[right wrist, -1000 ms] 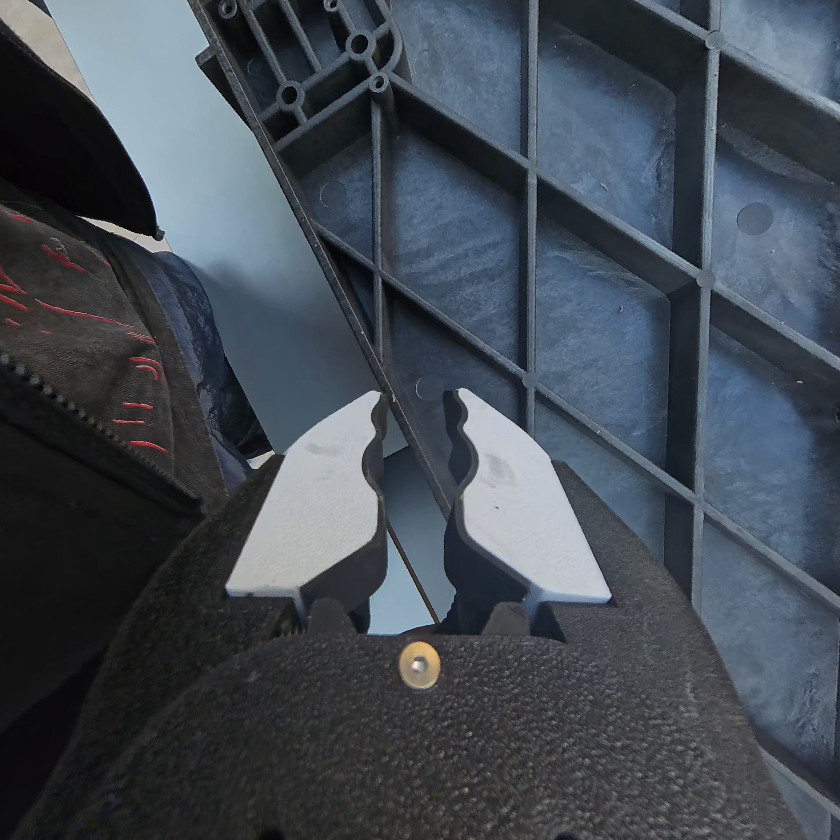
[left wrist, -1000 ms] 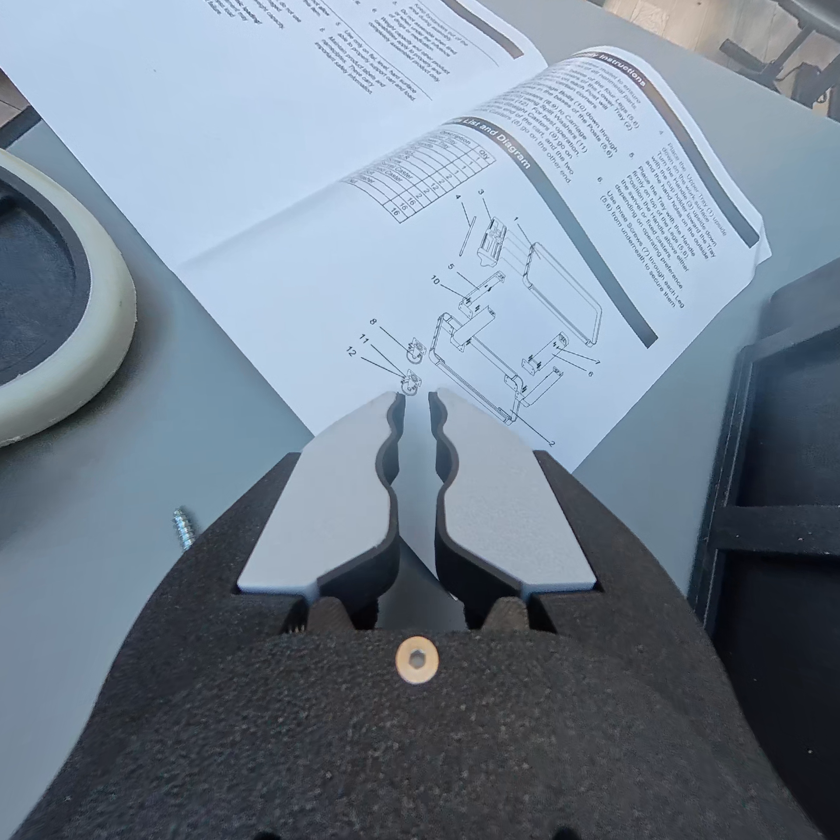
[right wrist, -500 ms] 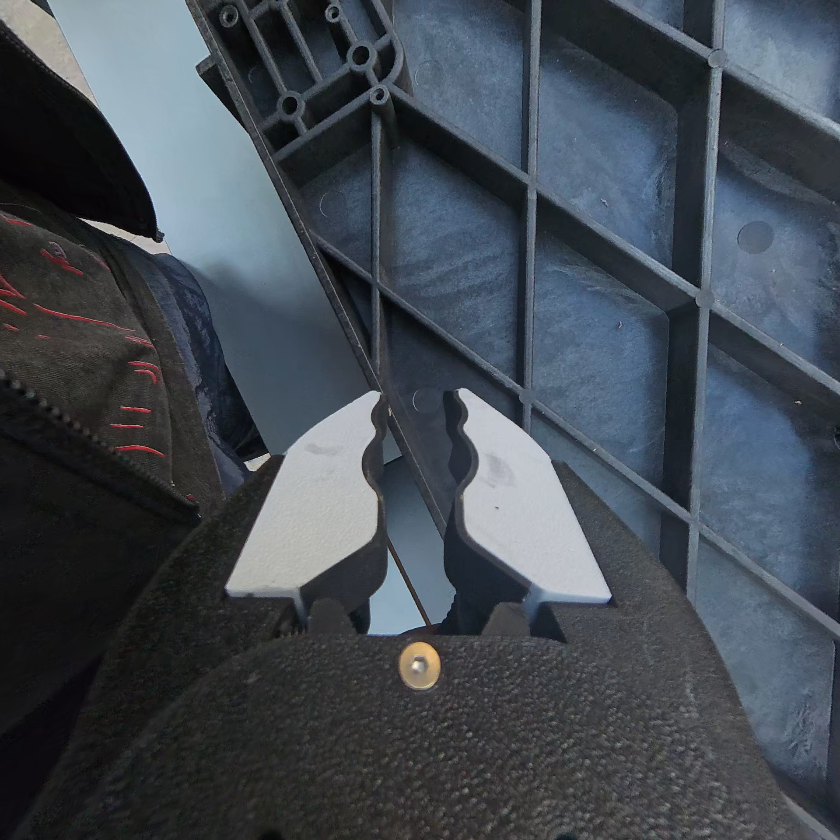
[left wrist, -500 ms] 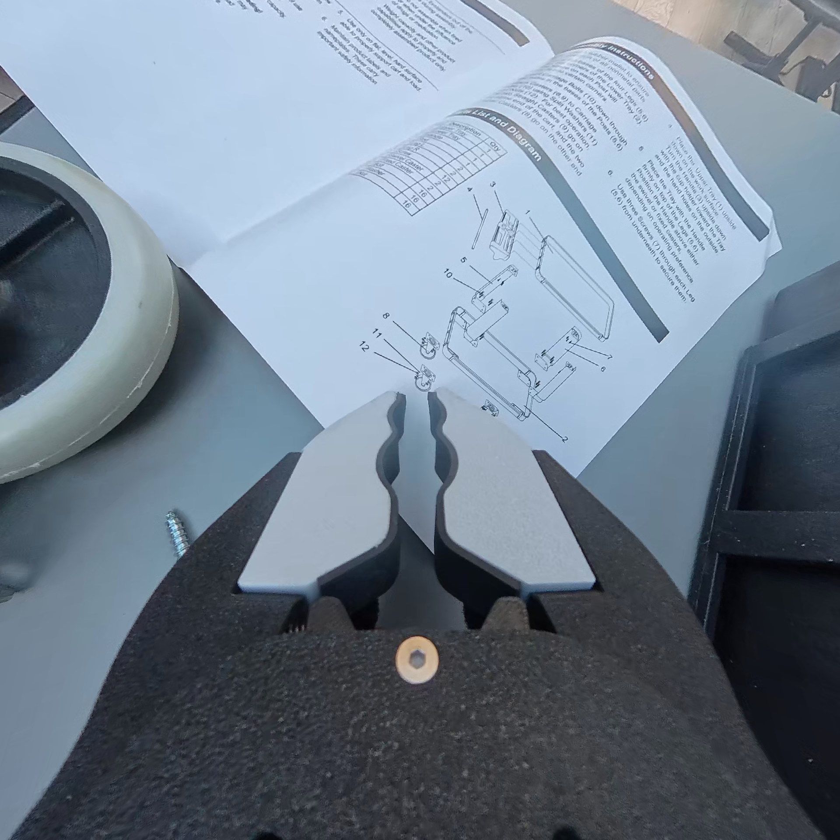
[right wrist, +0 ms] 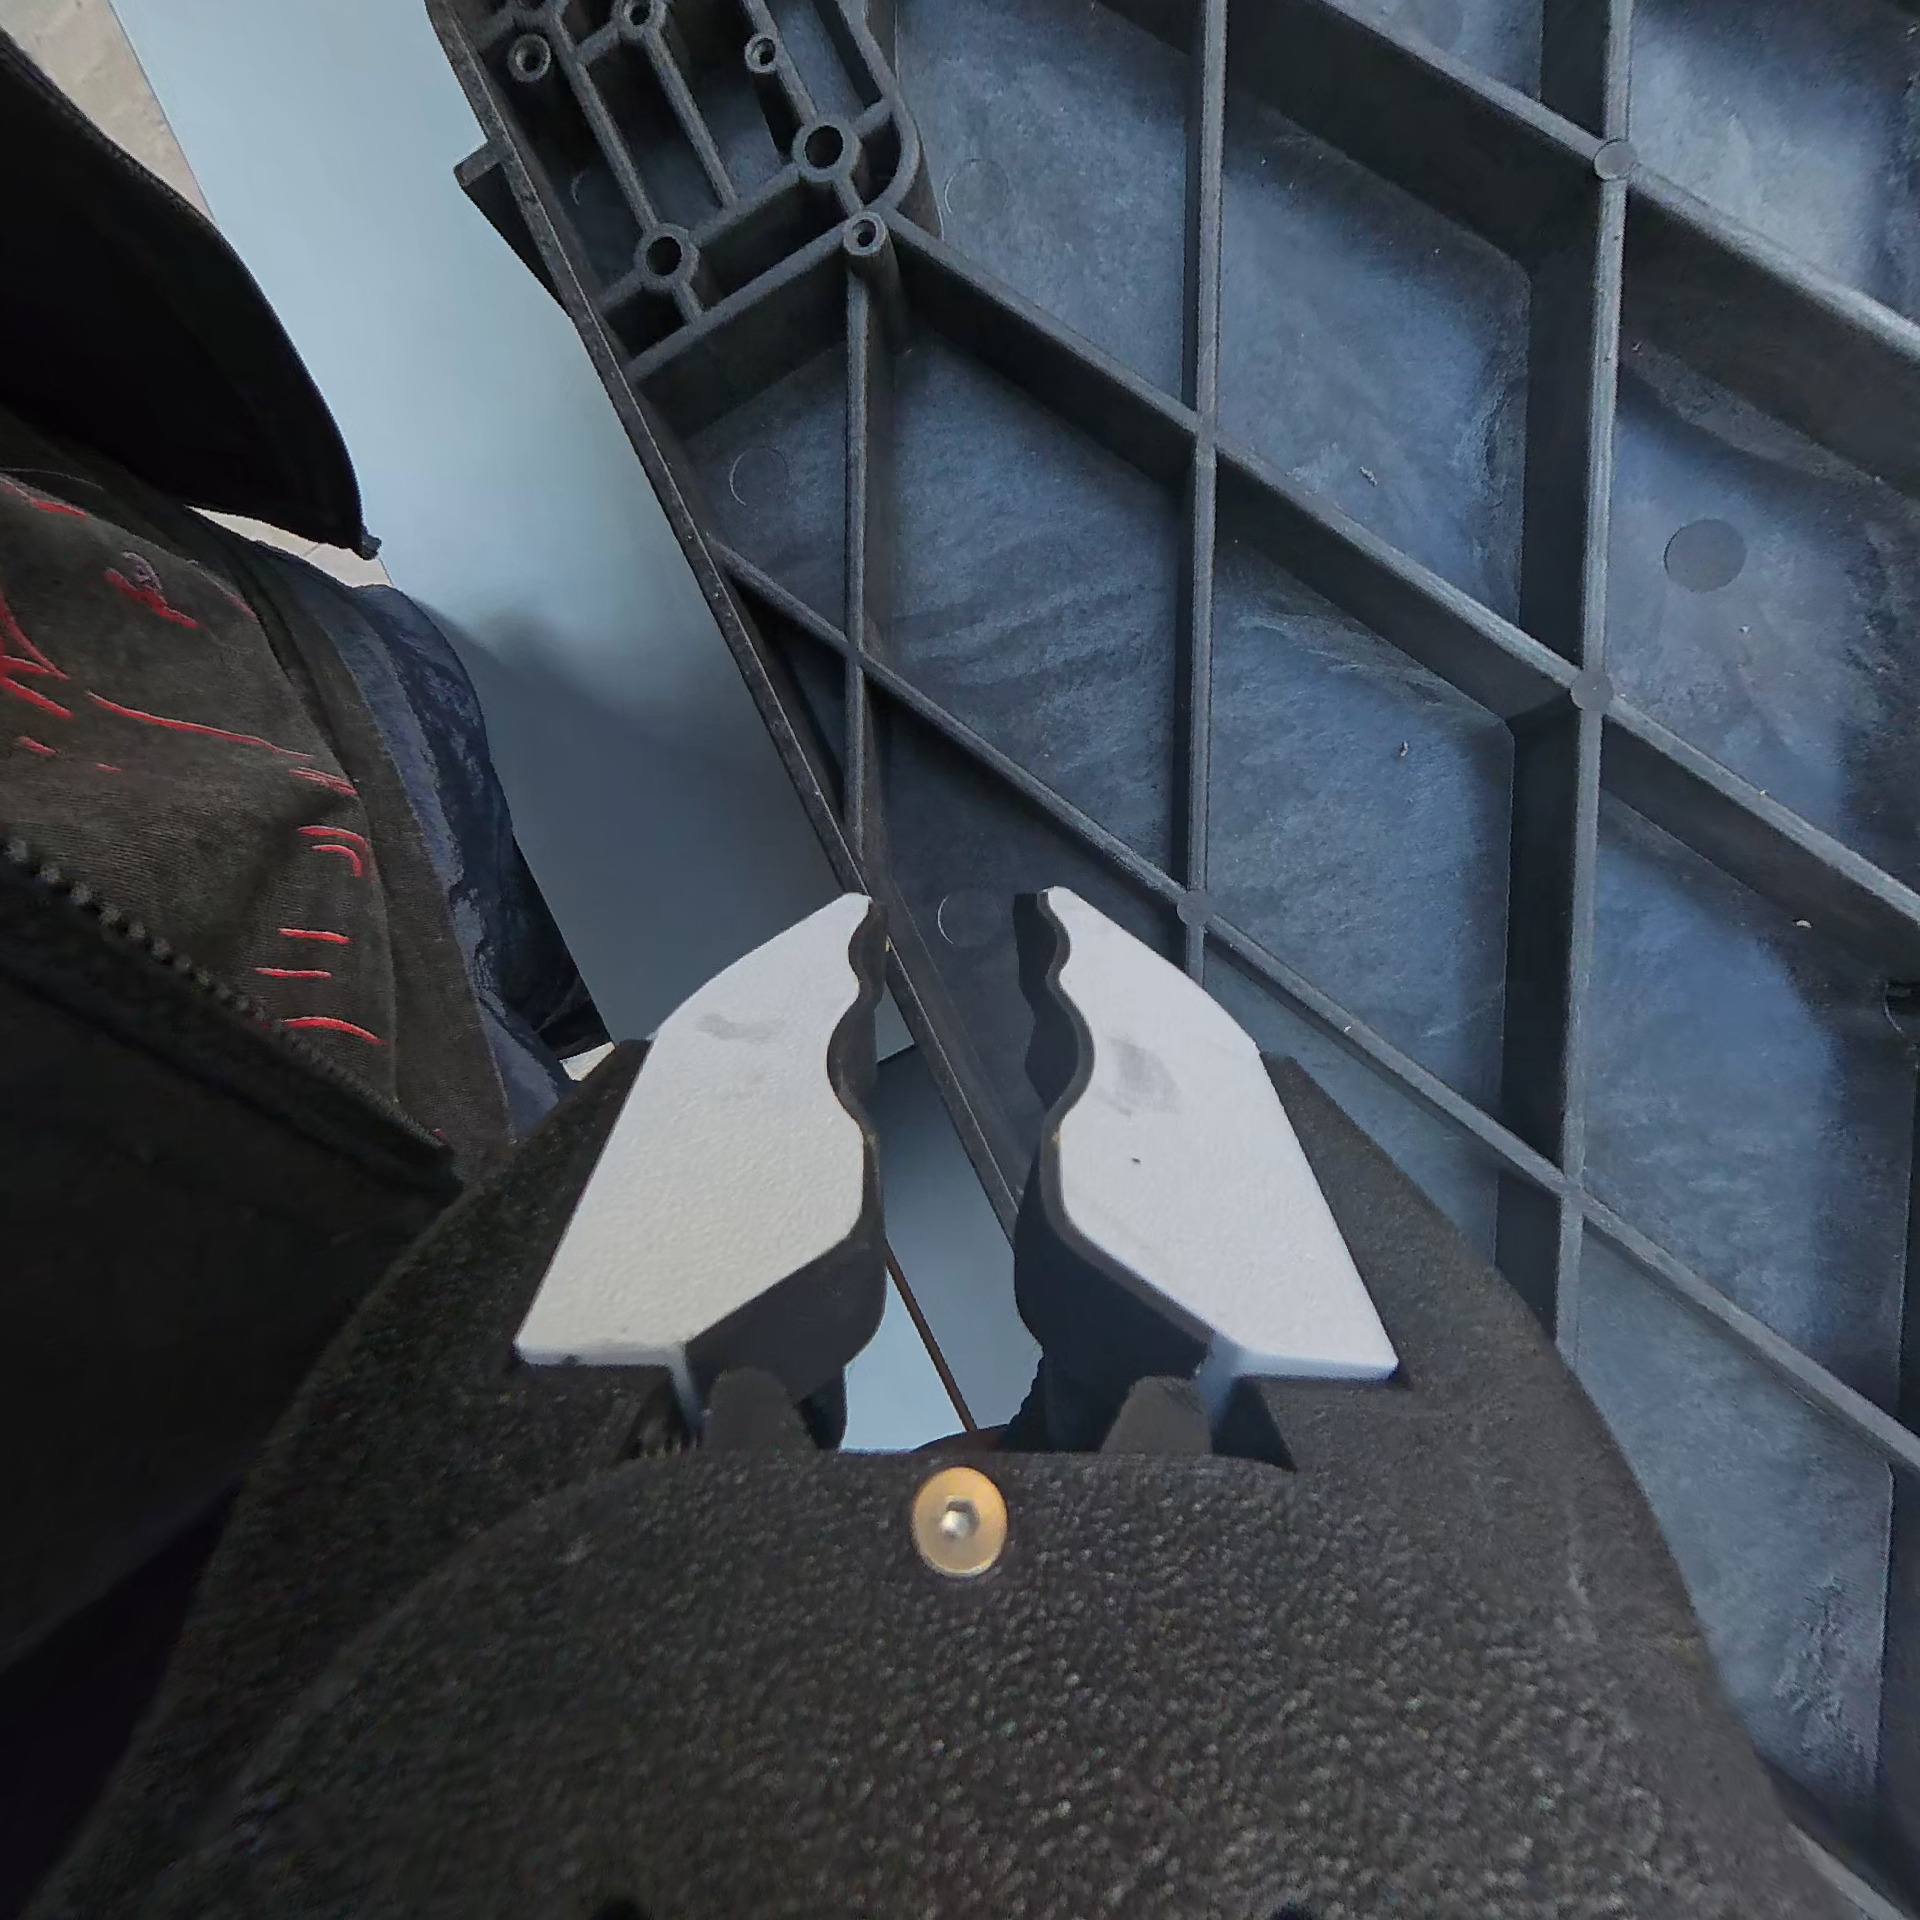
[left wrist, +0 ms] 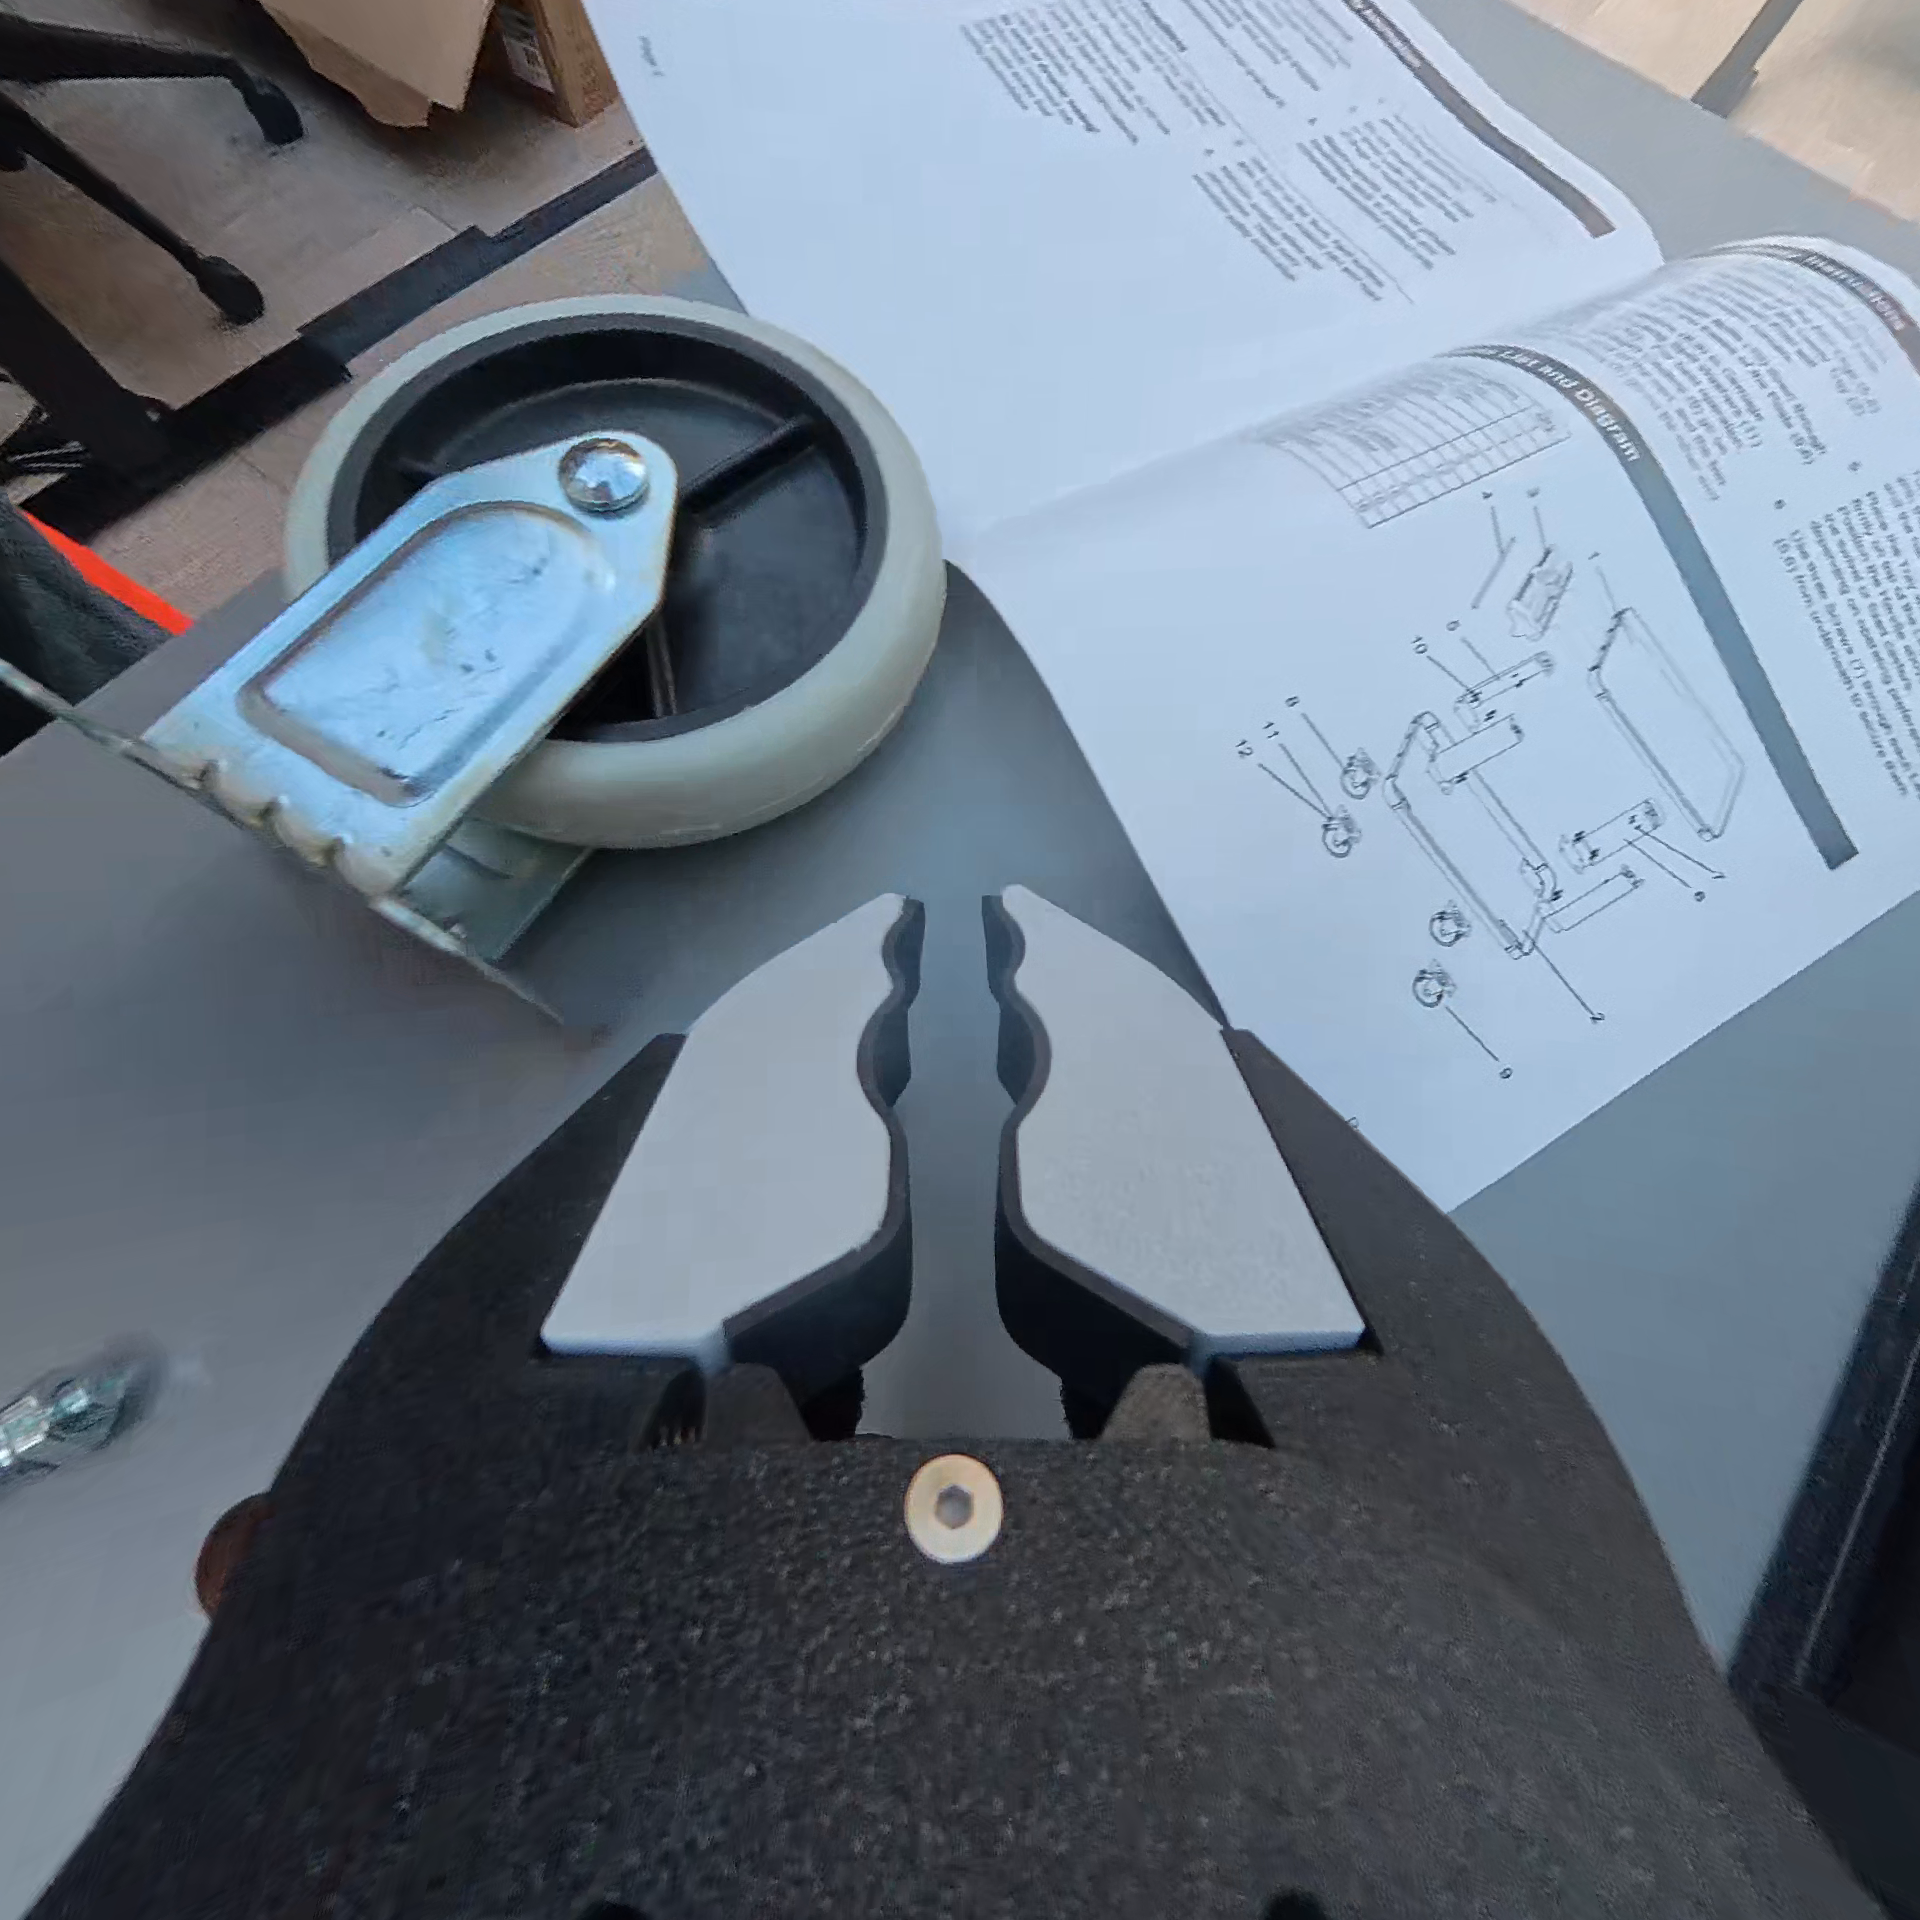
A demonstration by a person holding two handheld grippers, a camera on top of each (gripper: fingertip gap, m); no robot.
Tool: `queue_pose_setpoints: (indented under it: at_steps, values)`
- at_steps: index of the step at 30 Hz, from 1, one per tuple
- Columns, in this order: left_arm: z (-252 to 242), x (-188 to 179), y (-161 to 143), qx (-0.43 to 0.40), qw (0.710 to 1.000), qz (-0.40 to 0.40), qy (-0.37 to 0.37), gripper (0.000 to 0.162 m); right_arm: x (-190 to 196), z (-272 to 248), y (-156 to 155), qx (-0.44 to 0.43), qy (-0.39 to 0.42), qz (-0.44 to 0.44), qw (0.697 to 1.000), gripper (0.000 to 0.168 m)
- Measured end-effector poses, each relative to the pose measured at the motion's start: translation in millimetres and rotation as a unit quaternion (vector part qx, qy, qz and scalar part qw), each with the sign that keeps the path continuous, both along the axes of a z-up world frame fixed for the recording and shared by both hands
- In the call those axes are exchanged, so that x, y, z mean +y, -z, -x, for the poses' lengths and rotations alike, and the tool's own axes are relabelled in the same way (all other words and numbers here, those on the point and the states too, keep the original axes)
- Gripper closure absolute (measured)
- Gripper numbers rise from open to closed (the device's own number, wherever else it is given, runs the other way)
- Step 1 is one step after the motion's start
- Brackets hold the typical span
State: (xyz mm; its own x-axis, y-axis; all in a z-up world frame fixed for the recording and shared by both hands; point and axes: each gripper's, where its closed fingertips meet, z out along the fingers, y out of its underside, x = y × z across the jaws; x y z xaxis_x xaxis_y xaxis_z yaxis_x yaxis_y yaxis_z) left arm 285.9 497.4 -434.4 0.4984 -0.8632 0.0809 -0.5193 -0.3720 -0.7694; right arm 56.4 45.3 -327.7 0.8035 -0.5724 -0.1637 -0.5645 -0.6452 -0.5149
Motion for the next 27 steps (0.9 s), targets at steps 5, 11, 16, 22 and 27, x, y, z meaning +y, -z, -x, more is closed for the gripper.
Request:
queue_pose_setpoints:
  at_steps: [5, 11, 16, 22, 27]
  values:
    - [21, 7, 7, 0.024, 1.000, -0.009, 0.004, 0.150, 1, 0, 0, -0.002, -0.002, -0.004, 1.000, 0.143]
    - [30, 2, 10, 0.035, 0.999, -0.010, 0.012, 0.150, -1, 2, -2, -0.007, -0.001, -0.004, 1.000, 0.143]
    - [34, -4, 13, 0.042, 0.999, -0.009, 0.019, 0.149, -4, 4, -3, -0.010, 0.001, -0.001, 1.000, 0.143]
    - [37, -15, 15, 0.048, 0.998, -0.013, 0.041, 0.149, -3, 7, -4, -0.012, 0.002, -0.002, 1.000, 0.143]
    - [42, -25, 17, 0.051, 0.997, -0.011, 0.054, 0.149, -3, 9, -4, -0.013, 0.003, -0.003, 1.000, 0.144]
